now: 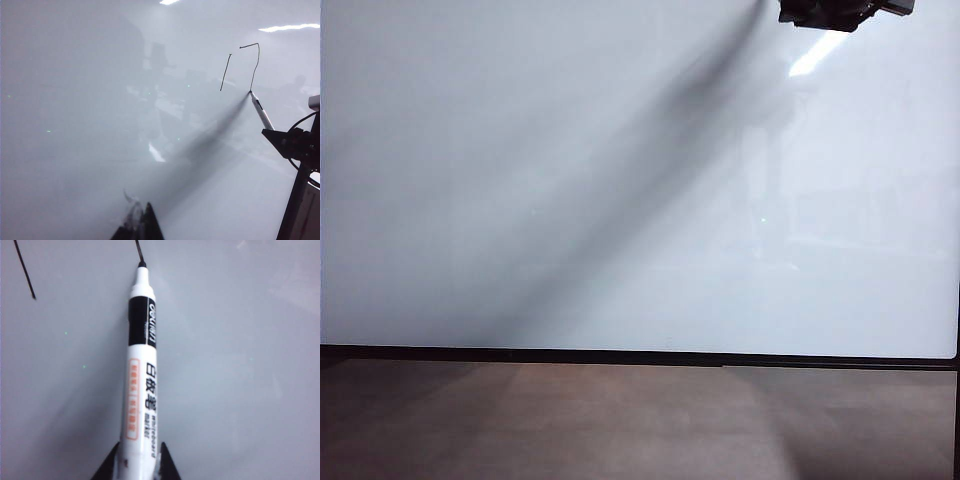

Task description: Reach to the right to find the marker pen, pick it up, and write the number 17 on the whiteboard.

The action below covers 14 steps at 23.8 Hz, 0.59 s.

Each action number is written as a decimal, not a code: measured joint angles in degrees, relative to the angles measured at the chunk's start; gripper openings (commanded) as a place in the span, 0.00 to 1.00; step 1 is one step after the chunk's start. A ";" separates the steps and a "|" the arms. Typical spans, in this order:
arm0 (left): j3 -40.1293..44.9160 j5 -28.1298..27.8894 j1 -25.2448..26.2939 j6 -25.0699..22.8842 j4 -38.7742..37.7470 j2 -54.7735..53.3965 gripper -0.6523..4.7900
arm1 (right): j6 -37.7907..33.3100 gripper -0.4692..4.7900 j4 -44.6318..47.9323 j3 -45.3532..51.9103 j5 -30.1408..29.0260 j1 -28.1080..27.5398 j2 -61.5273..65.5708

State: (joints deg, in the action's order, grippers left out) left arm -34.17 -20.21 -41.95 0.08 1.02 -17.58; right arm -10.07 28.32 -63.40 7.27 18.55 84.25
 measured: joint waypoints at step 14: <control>0.00 0.02 0.00 0.00 0.00 0.00 0.11 | -1.97 0.08 -1.11 2.25 -1.29 0.09 -1.46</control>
State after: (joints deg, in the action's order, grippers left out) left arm -34.17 -20.18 -41.95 0.08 1.02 -17.58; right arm -12.03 27.20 -61.14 5.98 18.63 82.78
